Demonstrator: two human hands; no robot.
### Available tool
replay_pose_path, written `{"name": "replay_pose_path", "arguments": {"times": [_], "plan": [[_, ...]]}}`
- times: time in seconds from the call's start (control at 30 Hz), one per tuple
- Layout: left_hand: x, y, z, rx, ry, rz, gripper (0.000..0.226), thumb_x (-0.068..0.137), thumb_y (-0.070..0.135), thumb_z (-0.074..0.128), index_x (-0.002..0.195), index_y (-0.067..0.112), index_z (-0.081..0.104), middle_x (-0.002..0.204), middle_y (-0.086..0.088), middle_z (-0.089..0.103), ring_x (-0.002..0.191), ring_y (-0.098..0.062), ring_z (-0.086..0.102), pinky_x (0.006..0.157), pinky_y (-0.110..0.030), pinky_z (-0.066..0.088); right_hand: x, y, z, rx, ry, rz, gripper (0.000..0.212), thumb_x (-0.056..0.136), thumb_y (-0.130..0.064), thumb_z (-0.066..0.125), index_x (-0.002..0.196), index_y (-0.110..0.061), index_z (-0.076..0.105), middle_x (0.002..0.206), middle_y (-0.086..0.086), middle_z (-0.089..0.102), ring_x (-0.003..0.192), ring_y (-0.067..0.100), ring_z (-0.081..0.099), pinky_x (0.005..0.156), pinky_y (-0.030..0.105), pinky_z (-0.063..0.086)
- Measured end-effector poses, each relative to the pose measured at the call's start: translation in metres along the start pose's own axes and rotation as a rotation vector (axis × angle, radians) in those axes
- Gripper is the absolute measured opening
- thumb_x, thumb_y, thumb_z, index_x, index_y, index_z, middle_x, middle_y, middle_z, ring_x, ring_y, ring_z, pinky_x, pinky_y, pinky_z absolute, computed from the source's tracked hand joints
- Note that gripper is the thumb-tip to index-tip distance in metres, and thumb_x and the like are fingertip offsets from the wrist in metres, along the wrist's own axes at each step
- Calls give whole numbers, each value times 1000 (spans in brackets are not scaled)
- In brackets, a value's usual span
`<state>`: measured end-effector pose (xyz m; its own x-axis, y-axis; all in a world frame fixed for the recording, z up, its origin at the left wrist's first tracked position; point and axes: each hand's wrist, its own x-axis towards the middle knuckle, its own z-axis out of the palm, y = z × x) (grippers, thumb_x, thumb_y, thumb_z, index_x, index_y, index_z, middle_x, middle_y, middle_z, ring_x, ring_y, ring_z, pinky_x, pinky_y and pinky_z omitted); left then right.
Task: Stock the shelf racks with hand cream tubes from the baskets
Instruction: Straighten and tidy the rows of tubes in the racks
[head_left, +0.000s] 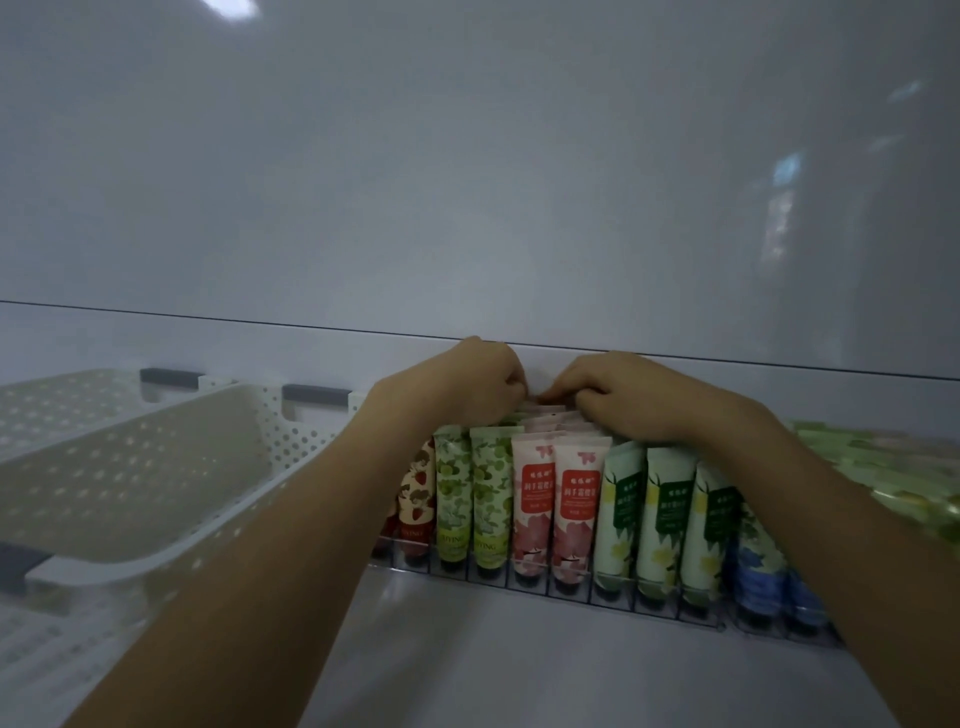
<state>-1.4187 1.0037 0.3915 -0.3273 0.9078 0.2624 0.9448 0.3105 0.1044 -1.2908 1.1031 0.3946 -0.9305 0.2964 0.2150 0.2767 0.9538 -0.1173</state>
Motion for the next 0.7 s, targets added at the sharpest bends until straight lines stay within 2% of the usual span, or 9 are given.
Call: {"name": "replay_pose_path", "arguments": {"times": [0.13, 0.27, 0.53, 0.63, 0.7], "plan": [[0, 1, 0, -13, -5, -7, 35, 93, 16, 37, 112, 13, 67, 113, -5, 65, 104, -22, 57, 95, -37, 46, -4, 8, -9, 0, 33, 61, 37, 96, -9, 37, 122, -21, 60, 129, -3, 56, 115, 10, 49, 92, 19, 33], [-1, 1, 0, -11, 21, 4, 35, 92, 16, 37, 107, 10, 68, 112, -6, 66, 104, -23, 56, 95, -39, 46, -6, 9, -11, -1, -24, 93, 37, 95, -9, 39, 121, -22, 61, 127, -5, 59, 111, 8, 51, 95, 21, 36], [-2, 3, 1, 7, 0, 13, 35, 91, 15, 36, 106, 9, 68, 111, -6, 66, 105, -23, 55, 96, -39, 45, -7, 6, -11, -21, -46, 99, 38, 95, -10, 39, 126, -22, 57, 130, -4, 55, 116, 10, 48, 95, 19, 32], [-4, 7, -3, -6, 26, 21, 34, 93, 15, 37, 111, 10, 66, 115, -4, 64, 103, -19, 54, 93, -31, 44, -10, 10, -17, 15, -5, 96, 33, 95, -12, 43, 121, -23, 61, 127, -4, 57, 107, 8, 50, 91, 20, 35], [-8, 12, -7, -25, 45, 46, 32, 94, 15, 39, 114, 12, 63, 118, -2, 61, 93, -12, 49, 82, -22, 39, -14, 15, -25, 48, 18, 95, 28, 93, -14, 49, 114, -26, 64, 117, -6, 60, 92, 2, 51, 83, 18, 37]]}}
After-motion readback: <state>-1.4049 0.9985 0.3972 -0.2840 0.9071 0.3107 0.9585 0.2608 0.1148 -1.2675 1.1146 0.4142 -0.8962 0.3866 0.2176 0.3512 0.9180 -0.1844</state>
